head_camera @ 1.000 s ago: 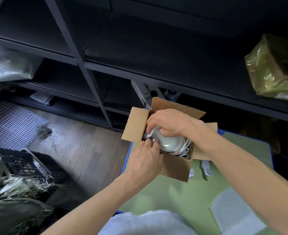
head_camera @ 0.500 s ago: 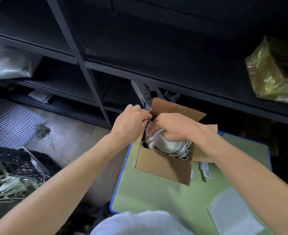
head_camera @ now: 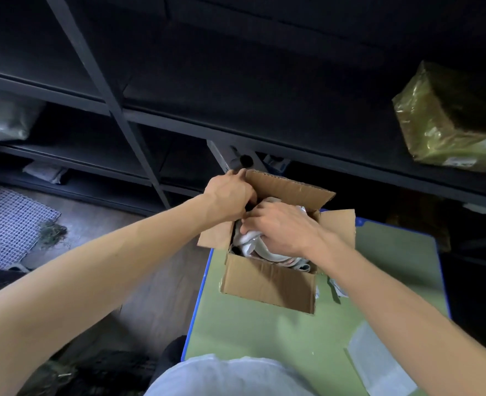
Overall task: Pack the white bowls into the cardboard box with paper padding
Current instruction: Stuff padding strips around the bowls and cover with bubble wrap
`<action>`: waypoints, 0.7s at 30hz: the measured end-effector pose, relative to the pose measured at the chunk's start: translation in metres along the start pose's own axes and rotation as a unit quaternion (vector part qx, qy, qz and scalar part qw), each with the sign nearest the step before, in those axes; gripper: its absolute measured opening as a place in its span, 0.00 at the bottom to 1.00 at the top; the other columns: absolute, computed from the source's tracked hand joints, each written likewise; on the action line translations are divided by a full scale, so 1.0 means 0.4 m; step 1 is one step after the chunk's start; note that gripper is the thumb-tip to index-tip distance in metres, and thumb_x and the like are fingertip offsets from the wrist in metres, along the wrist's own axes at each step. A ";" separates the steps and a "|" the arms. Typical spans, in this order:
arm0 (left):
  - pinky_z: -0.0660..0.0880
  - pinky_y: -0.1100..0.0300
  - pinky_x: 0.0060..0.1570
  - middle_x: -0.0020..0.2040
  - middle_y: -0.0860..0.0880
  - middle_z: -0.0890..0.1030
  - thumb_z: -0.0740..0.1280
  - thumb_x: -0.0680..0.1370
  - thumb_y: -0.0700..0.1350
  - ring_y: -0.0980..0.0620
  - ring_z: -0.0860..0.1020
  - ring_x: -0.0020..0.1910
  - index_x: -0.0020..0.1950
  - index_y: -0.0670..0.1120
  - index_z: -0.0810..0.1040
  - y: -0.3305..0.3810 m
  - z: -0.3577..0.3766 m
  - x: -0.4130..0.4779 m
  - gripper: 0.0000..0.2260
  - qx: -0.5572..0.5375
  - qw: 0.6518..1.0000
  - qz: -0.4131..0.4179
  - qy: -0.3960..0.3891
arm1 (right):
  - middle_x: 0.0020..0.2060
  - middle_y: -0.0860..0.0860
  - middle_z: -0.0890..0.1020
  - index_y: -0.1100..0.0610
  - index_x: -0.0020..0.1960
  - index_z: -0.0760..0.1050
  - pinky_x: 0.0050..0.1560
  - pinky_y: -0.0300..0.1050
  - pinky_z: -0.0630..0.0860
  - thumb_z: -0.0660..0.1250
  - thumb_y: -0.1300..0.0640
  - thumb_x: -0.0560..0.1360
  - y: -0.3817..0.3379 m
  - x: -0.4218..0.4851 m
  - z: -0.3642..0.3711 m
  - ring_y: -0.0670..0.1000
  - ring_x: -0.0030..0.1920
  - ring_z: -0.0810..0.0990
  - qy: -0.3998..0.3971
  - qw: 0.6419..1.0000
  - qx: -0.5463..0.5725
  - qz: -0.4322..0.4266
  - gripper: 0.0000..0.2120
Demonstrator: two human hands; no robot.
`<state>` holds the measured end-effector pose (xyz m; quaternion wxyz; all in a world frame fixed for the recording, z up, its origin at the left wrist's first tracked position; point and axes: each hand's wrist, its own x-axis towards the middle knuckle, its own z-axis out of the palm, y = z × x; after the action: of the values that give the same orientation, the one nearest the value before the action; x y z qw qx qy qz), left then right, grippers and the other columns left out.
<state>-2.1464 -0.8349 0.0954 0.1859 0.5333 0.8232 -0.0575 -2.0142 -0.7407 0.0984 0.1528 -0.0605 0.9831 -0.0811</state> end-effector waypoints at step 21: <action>0.74 0.56 0.37 0.44 0.54 0.78 0.65 0.77 0.42 0.49 0.76 0.46 0.46 0.52 0.83 -0.053 -0.024 -0.034 0.08 -0.017 0.982 0.092 0.167 | 0.39 0.41 0.77 0.44 0.38 0.76 0.32 0.42 0.54 0.61 0.61 0.64 -0.043 -0.028 0.002 0.45 0.44 0.76 0.038 0.996 0.028 0.078 0.13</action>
<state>-2.1631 -0.8526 0.1071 0.0597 0.6059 0.7908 0.0636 -2.0016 -0.7558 0.1038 0.1226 0.0241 0.9873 -0.0984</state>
